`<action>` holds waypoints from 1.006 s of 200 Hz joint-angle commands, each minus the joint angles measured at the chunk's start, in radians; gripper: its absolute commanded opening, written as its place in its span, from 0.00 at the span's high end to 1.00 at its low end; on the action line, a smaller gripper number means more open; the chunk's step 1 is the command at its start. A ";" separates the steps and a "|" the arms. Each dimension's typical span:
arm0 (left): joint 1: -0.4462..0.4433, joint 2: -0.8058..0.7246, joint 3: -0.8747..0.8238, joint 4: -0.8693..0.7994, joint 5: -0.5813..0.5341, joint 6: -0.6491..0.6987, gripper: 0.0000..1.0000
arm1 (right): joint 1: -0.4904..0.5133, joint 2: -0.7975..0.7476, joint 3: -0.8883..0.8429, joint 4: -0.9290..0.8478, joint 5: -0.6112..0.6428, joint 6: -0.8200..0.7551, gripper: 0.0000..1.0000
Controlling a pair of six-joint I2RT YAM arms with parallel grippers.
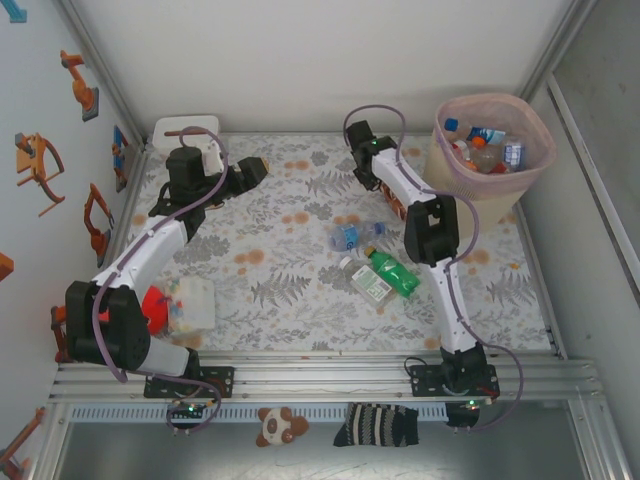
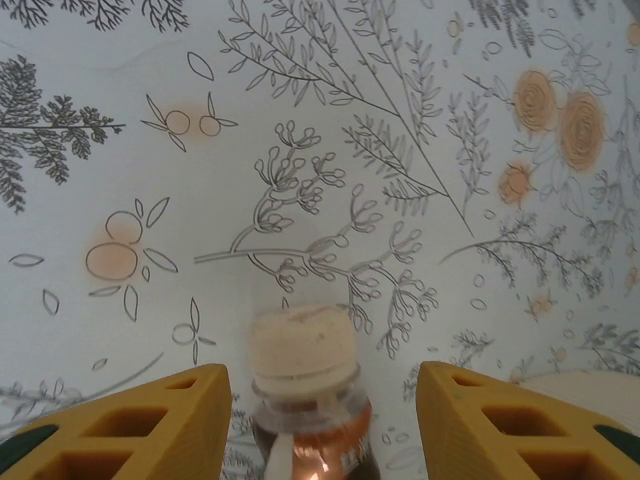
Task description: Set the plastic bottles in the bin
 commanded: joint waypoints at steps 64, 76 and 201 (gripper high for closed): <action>0.004 -0.056 -0.030 0.009 -0.008 -0.005 0.25 | -0.003 0.088 0.006 -0.005 0.026 -0.033 0.51; 0.005 -0.056 -0.030 0.009 -0.009 -0.007 0.25 | -0.004 0.086 0.003 -0.013 0.028 -0.032 0.53; 0.004 -0.050 -0.029 0.009 -0.012 -0.011 0.25 | -0.019 0.038 0.001 -0.135 -0.042 -0.053 0.66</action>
